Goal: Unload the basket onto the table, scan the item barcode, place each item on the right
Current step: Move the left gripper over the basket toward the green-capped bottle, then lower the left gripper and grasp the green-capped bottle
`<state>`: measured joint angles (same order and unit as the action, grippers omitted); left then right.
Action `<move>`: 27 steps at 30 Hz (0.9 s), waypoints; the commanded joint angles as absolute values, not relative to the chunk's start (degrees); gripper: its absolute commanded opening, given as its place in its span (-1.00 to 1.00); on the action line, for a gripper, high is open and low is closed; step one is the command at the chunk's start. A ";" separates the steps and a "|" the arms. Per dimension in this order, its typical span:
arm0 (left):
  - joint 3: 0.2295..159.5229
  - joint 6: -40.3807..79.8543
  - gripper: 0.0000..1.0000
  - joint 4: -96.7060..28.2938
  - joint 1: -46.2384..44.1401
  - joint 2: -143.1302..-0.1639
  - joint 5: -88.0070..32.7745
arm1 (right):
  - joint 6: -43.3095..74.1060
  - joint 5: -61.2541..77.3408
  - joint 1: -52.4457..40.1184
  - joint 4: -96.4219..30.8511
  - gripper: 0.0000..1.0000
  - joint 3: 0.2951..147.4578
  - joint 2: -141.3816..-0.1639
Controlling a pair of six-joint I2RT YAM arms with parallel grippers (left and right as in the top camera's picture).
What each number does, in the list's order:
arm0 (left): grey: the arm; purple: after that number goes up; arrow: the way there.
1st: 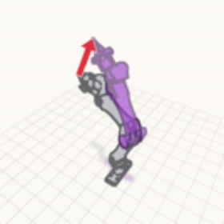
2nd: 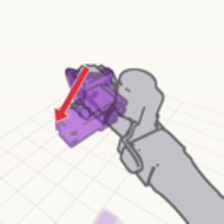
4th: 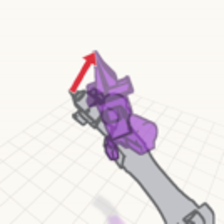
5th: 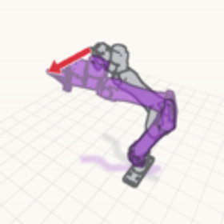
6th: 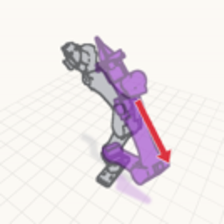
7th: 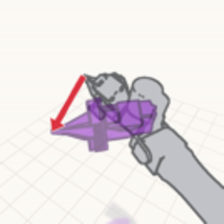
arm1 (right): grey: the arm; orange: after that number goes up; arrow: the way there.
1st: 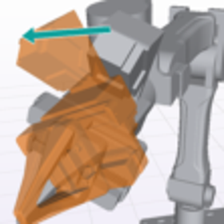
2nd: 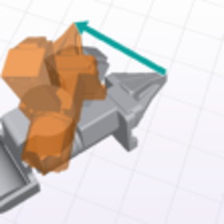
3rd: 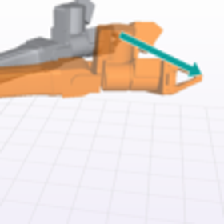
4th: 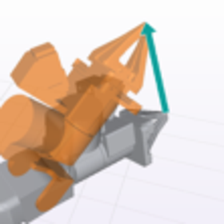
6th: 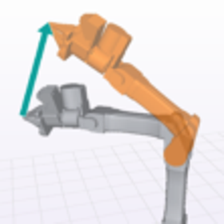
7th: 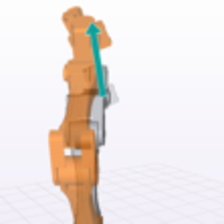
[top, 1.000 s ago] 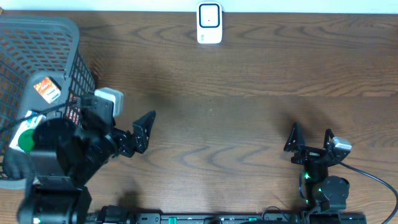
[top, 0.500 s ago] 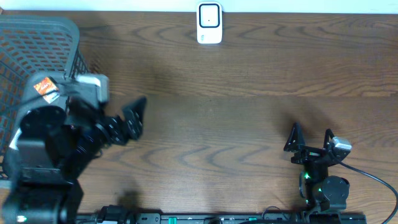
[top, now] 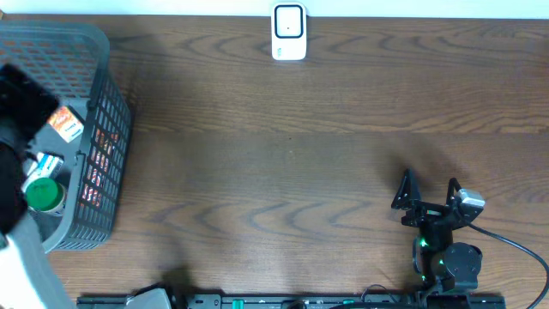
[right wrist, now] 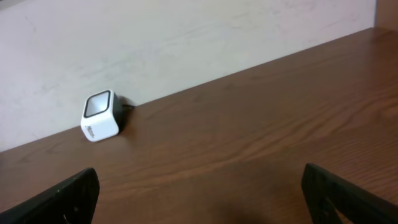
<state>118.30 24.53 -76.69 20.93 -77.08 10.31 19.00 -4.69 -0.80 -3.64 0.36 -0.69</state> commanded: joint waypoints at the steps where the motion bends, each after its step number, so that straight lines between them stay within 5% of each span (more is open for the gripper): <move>1: 117.54 33.56 0.74 -78.08 28.53 -80.34 12.69 | 18.37 -4.82 -0.36 -3.88 0.99 0.32 -0.38; 7: 110.54 36.71 0.74 -78.22 36.07 -85.03 12.71 | 18.37 -4.82 -0.36 -3.88 0.99 0.32 -0.38; 27: 79.81 39.77 0.75 -61.60 39.70 -88.97 19.16 | 18.37 -4.82 -0.36 -3.88 0.99 0.32 -0.38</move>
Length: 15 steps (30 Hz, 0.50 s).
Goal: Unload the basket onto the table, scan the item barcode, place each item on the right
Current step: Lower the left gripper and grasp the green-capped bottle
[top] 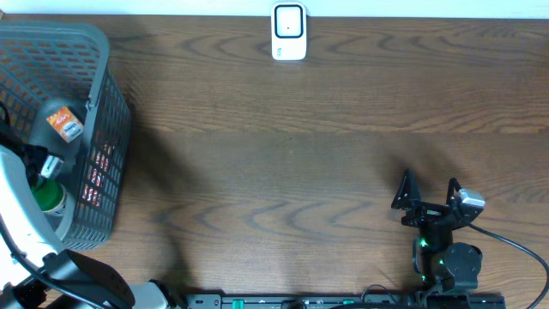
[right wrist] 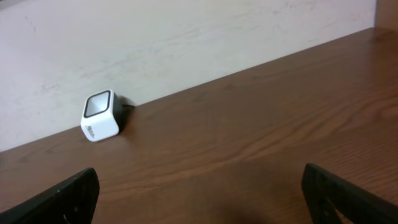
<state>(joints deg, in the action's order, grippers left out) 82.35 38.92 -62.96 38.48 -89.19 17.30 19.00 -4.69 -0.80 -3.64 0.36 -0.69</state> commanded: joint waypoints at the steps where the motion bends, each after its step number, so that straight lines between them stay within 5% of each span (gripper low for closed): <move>1: 78.96 39.77 0.75 -60.93 40.10 -89.12 19.14 | 18.37 -4.82 -0.36 -3.86 0.98 0.32 -0.38; 15: 76.34 38.00 0.76 -55.72 42.09 -98.70 13.93 | 18.37 -4.82 -0.36 -3.88 0.98 0.32 -0.38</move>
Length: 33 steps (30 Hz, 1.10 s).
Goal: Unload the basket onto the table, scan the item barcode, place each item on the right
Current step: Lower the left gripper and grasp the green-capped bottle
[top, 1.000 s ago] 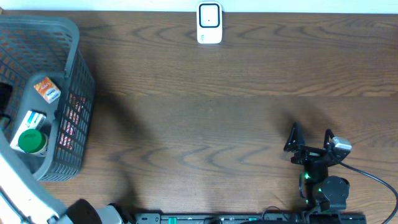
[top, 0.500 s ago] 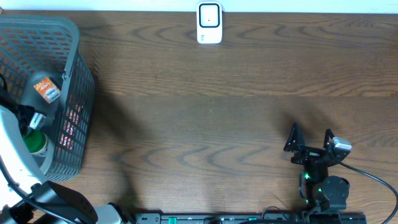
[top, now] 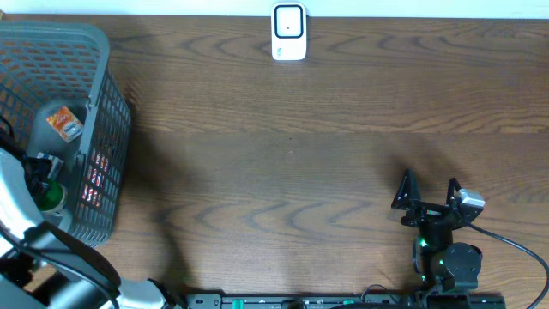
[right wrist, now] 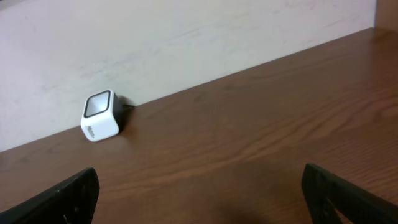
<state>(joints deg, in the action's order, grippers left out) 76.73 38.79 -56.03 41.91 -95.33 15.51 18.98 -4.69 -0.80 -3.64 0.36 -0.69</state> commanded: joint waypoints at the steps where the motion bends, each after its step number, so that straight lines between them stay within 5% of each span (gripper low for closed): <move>1: 76.34 38.00 0.75 -55.57 42.09 -99.48 13.93 | 18.37 -4.84 -0.36 -3.86 0.98 0.32 -0.38; 33: 76.34 38.04 0.76 -62.76 42.09 -96.97 10.02 | 18.37 -4.82 -0.36 -3.88 0.99 0.32 -0.38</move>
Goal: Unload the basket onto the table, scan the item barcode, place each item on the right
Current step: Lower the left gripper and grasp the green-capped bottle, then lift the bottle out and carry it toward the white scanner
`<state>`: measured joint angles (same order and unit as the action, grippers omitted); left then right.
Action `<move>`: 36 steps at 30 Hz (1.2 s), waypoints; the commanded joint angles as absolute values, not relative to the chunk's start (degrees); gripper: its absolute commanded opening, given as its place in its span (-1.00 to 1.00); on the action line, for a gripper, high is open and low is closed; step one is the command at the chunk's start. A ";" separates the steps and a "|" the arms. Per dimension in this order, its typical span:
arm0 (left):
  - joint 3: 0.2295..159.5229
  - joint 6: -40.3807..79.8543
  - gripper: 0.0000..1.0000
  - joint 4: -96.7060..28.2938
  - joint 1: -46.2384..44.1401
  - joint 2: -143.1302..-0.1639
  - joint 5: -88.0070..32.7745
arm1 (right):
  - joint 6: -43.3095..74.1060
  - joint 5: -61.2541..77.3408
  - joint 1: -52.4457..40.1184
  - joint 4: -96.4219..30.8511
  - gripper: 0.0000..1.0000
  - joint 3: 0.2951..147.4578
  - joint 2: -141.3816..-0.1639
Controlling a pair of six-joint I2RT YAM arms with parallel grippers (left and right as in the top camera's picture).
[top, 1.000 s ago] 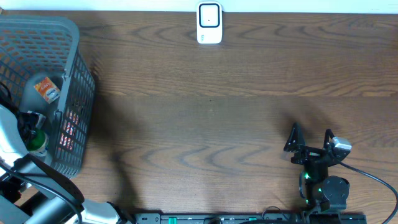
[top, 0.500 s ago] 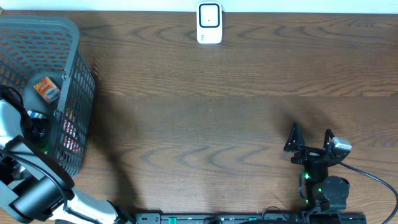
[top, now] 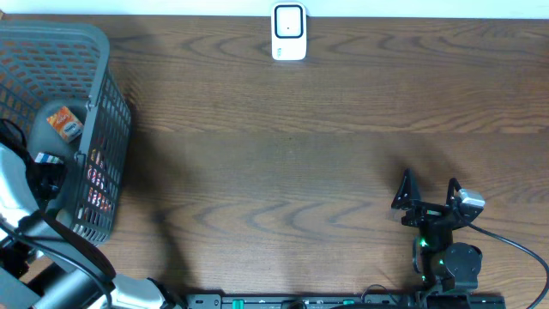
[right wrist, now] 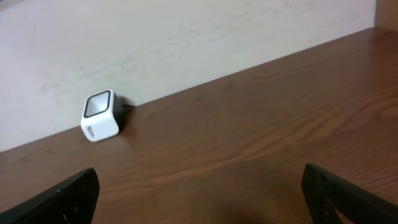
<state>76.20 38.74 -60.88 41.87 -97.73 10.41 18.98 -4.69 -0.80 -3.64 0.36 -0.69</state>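
The white barcode scanner (top: 289, 32) stands at the table's far edge; the right wrist view shows the scanner (right wrist: 99, 116) against the wall. An orange packet (top: 66, 123) lies in the grey basket (top: 107, 103) at the left. My left arm reaches into the basket from the lower left, its gripper (top: 40, 172) a dark shape low inside, and its jaws cannot be made out. My right gripper (top: 426, 190) rests open near the front right, with bare wood between its fingertips (right wrist: 74, 194).
The basket's mesh wall (top: 103, 172) shows red-printed items inside. A black rail (top: 283, 301) runs along the front edge, and a cable (top: 515, 245) trails from the right arm's base.
My left arm has shifted slightly deeper in the basket. The green-lidded item under it no longer shows. The right arm and scanner are unchanged.
My left arm first hung over the basket's left side, with a green-lidded item and the orange packet visible. It then stood lower beside the green lid, then partly over it. Now it covers that spot. The right gripper stayed open and still.
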 commanded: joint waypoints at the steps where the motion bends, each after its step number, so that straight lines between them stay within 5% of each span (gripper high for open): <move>1: 76.34 38.06 0.76 -63.24 42.09 -97.12 9.96 | 18.37 -4.82 -0.36 -3.86 0.99 0.32 -0.38; 31: 58.59 48.77 0.74 -52.07 42.22 -97.73 12.27 | 18.37 -4.82 -0.36 -3.88 0.99 0.32 -0.38; 36: 58.57 48.73 0.32 -51.05 42.22 -97.73 12.45 | 18.37 -4.82 -0.36 -3.88 0.99 0.32 -0.38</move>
